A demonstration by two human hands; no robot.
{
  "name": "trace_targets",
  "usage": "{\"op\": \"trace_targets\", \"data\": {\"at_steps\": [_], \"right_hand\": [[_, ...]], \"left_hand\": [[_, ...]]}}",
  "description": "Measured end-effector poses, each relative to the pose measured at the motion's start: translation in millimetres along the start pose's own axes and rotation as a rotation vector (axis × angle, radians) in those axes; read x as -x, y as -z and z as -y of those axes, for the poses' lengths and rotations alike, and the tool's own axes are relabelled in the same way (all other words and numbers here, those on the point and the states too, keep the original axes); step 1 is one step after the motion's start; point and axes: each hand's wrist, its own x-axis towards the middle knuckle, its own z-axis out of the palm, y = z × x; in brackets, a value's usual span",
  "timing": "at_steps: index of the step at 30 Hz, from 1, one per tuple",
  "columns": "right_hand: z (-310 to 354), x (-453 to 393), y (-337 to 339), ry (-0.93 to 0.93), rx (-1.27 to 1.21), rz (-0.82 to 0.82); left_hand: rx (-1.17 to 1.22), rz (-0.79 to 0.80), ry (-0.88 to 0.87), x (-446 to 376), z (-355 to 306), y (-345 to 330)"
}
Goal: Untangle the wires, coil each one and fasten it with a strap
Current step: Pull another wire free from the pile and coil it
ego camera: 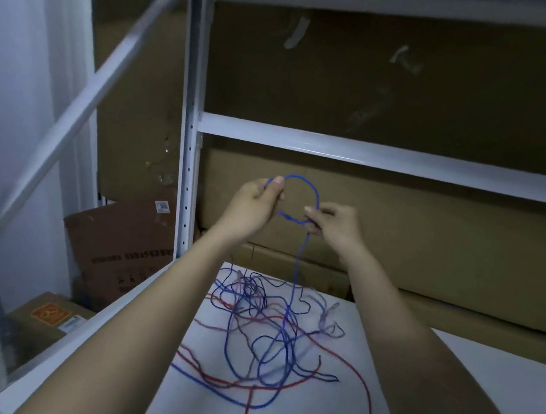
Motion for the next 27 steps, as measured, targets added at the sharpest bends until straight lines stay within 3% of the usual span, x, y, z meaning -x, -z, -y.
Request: {"op": "trace_targets", "data": {"at_steps": [3, 5, 7, 10, 11, 13, 15, 19, 27], "right_hand": [[28.0, -1.7, -7.3, 0.062, -0.182, -0.063], [42.4, -4.4, -14.8, 0.095, -0.289, -0.007], [53.6, -7.4, -24.7, 0.097, -0.244, 0.051], [69.8, -13.8, -36.1, 0.119, -0.418, -0.017], [71.4, -16.6, -41.0, 0.122, -0.390, 0.030], [68.5, -16.1, -50.8, 0.127, -0.050, 0.182], [65.5, -16.2, -61.7, 0.191, 0.077, 0.221], [62.4, -8.5, -80.2, 0.200, -0.146, 0.246], [6.2, 29.6, -147.4, 0.149, 0.106, 0.422]], "left_hand": [[-0.018, -0.041, -0.029, -1.3, -13.0, 15.7], [-0.066, -0.061, -0.043, -0.6, -21.3, 27.1], [-0.087, -0.091, -0.058, 0.1, -27.7, 37.6], [-0.155, -0.109, -0.069, -0.5, -34.7, 54.1], [-0.171, -0.123, -0.067, -0.6, -36.7, 59.2], [-0.167, -0.162, -0.047, -1.3, -38.9, 69.7], [-0.123, -0.187, -0.026, -1.9, -39.9, 81.3], [0.069, -0.148, 0.035, 1.7, -36.8, 110.4], [0.798, 0.176, 0.167, 9.9, -3.6, 136.5]]}}
